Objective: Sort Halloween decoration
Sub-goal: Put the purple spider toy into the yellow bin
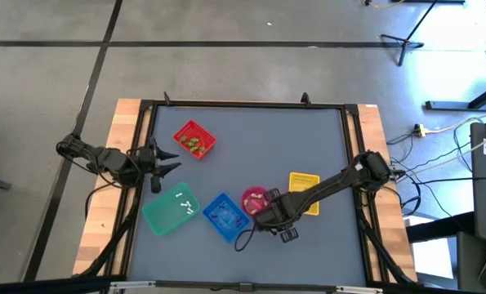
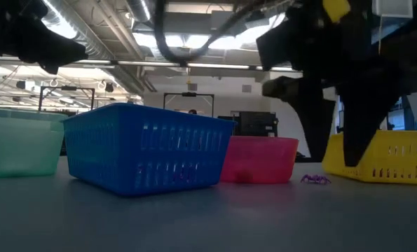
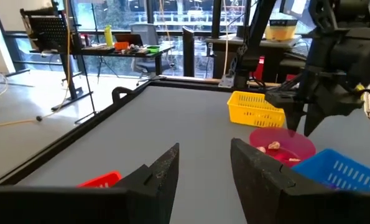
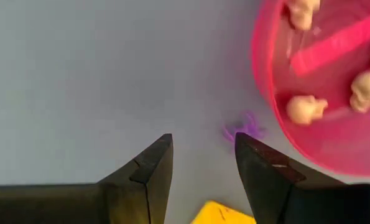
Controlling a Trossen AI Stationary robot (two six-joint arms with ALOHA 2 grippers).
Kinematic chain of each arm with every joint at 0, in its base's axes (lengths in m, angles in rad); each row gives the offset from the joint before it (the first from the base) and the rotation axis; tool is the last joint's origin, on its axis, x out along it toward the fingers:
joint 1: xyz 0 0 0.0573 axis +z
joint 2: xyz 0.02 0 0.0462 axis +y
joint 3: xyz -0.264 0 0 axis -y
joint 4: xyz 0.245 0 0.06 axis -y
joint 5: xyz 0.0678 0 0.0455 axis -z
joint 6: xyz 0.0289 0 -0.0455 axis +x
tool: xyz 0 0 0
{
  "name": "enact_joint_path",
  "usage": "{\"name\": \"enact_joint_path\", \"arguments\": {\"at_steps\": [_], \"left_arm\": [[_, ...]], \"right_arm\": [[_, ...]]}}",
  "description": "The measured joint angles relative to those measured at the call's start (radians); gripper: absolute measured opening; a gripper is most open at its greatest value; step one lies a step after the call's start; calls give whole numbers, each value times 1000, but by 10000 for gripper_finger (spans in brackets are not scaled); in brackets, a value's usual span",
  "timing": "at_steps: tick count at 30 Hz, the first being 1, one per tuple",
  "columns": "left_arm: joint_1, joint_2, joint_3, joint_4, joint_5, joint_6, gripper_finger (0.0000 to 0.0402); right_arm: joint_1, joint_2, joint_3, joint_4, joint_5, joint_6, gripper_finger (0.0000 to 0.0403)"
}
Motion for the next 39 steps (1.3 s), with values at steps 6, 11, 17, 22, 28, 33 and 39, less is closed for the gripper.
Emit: {"name": "enact_joint_path", "arguments": {"at_steps": [6,11,17,22,28,33,39], "left_arm": [[0,0,0,-1,0,29,131],[0,0,0,-1,0,19,131],[0,0,0,-1,0,16,131],[0,0,0,-1,0,16,131],[0,0,0,-2,0,15,131],[0,0,0,-2,0,10,131],[0,0,0,-2,0,10,131]], "right_arm": [[-8,3,-18,26,72,-24,172],[-18,3,-18,53,69,-72,172],[-57,12,-18,45,71,-110,172],[-100,25,-18,44,19,-110,172],[-93,20,-18,18,-10,-110,172],[-75,19,-18,10,-42,-118,172],[-75,30,-17,21,-16,-157,172]]}}
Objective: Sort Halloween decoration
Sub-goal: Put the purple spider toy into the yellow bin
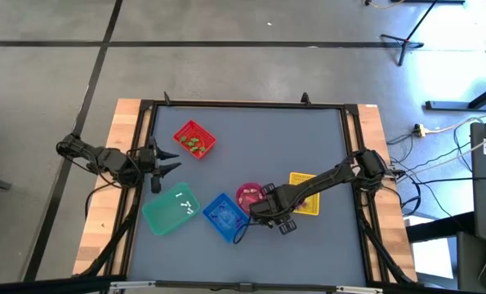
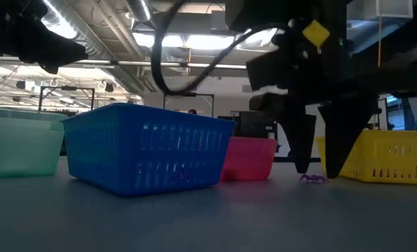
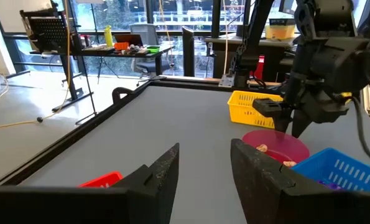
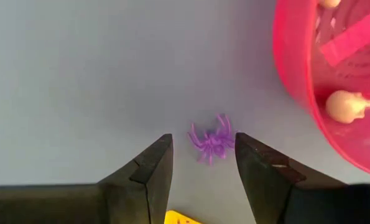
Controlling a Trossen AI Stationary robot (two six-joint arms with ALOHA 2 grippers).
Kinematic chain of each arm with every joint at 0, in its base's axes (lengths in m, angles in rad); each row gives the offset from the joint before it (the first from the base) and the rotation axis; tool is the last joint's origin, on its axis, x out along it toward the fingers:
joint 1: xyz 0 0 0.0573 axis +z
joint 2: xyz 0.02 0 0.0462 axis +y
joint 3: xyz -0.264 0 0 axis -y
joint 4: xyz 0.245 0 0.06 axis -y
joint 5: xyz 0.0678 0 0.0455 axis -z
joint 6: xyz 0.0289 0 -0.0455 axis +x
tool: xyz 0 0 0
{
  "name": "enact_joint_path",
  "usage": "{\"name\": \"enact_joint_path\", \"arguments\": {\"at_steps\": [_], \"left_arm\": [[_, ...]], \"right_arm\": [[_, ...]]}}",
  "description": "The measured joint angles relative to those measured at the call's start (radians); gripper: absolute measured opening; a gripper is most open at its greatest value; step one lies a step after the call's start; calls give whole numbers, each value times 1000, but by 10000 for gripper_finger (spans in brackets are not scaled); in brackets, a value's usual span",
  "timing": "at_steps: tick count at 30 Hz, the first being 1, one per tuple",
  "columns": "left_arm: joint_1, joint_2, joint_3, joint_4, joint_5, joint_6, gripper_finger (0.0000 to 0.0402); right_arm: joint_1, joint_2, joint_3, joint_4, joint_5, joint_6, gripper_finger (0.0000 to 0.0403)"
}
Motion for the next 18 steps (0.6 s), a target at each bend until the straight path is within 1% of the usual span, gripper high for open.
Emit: {"name": "enact_joint_path", "arguments": {"at_steps": [5,11,14,18], "left_arm": [[0,0,0,-2,9,5,131],[0,0,0,-19,11,8,131],[0,0,0,-24,19,8,131],[0,0,0,-30,38,3,131]], "right_arm": [[0,33,2,-2,2,-13,172],[0,34,-3,3,1,-14,169],[0,35,-3,1,1,-20,152],[0,36,-4,5,-9,-29,116]]}}
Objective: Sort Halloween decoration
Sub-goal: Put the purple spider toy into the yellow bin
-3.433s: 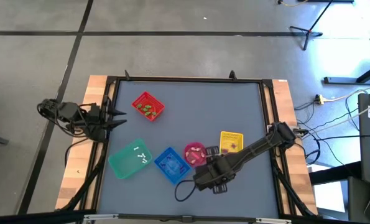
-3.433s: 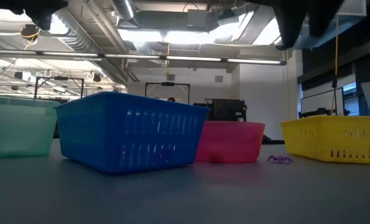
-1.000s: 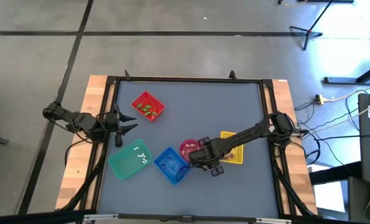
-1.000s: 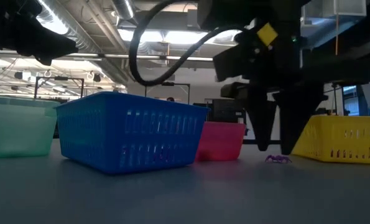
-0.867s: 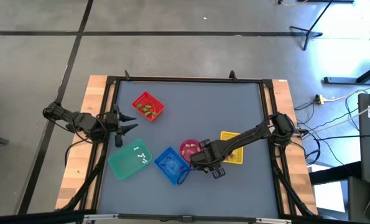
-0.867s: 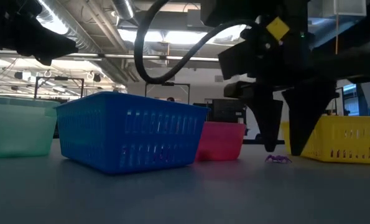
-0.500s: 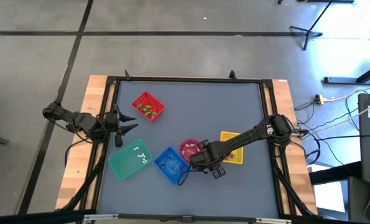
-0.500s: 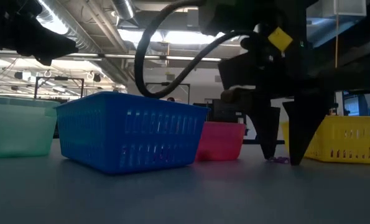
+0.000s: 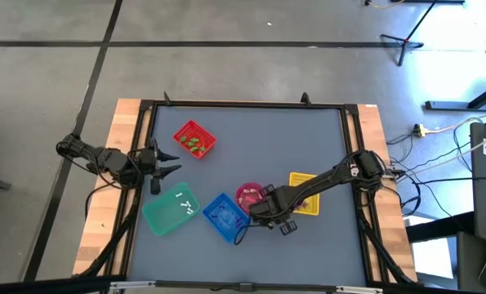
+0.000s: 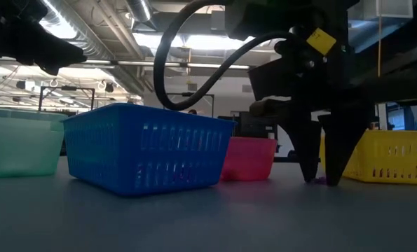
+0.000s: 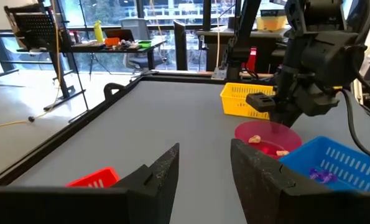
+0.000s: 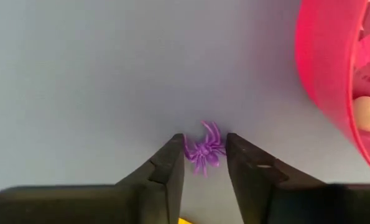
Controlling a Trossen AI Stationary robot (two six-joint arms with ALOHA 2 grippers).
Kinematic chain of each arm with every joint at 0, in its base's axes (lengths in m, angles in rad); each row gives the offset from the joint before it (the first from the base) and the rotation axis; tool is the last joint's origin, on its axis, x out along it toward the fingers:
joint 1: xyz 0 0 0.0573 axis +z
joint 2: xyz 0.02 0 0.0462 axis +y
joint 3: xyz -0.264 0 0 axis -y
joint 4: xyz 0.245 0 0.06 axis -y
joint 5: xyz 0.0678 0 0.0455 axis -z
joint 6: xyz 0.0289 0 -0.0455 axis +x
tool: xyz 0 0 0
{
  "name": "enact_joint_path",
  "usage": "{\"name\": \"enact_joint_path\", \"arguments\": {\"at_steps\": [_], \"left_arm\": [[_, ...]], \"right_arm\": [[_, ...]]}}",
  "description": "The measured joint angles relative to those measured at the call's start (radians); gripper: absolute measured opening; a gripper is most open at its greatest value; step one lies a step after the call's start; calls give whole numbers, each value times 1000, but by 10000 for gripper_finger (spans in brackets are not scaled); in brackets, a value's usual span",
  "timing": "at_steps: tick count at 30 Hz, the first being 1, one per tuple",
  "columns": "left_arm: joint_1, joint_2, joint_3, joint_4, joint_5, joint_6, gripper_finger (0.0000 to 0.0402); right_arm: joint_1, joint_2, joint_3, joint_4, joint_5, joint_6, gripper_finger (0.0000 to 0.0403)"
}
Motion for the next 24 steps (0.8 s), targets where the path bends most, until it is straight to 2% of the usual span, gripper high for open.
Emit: {"name": "enact_joint_path", "arguments": {"at_steps": [7,16,22,24], "left_arm": [[0,0,0,23,1,2,131],[0,0,-7,85,26,5,131],[0,0,-150,342,32,92,131],[0,0,-162,373,41,112,131]], "right_arm": [[0,1,-1,0,-1,0,70],[0,2,-2,1,-1,0,49],[0,3,-2,1,-1,0,48],[0,3,-1,1,-1,0,48]]}}
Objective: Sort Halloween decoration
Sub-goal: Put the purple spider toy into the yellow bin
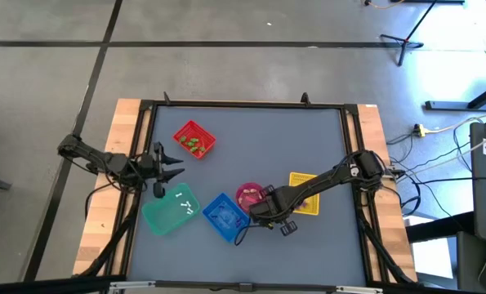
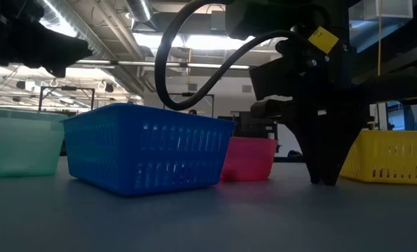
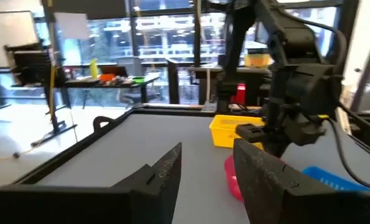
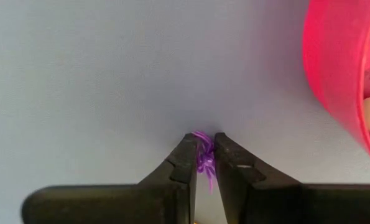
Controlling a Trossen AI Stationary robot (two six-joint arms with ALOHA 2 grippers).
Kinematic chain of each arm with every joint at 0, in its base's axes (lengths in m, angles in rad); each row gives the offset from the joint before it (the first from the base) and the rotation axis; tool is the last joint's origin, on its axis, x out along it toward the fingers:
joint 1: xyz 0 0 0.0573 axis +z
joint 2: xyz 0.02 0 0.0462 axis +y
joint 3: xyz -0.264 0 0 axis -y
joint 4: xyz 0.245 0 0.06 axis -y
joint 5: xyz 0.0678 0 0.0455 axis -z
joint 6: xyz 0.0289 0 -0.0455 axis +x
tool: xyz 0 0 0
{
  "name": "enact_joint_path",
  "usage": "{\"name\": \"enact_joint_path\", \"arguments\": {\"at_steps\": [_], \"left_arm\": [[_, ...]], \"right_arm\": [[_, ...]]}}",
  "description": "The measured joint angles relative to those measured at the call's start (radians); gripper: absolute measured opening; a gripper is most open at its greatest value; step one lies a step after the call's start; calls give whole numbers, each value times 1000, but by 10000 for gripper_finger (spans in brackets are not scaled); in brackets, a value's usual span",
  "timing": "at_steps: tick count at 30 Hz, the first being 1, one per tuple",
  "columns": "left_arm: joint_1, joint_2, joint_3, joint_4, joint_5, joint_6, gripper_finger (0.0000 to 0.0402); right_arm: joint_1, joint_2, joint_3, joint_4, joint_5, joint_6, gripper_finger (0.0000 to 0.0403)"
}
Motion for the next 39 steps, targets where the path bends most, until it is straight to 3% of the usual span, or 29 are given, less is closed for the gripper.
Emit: {"name": "enact_joint_path", "arguments": {"at_steps": [4,12,21,36,39], "left_arm": [[0,0,2,12,7,86,131],[25,-1,3,-10,-104,214,131],[157,-1,4,-12,-86,260,130],[253,-1,4,-35,345,136,130],[253,-1,4,-40,383,120,130]], "right_arm": [[0,1,3,0,0,0,48],[0,1,3,4,-4,0,48],[0,1,3,6,-7,0,48],[0,1,4,0,-8,0,48],[0,1,4,-1,-8,0,48]]}}
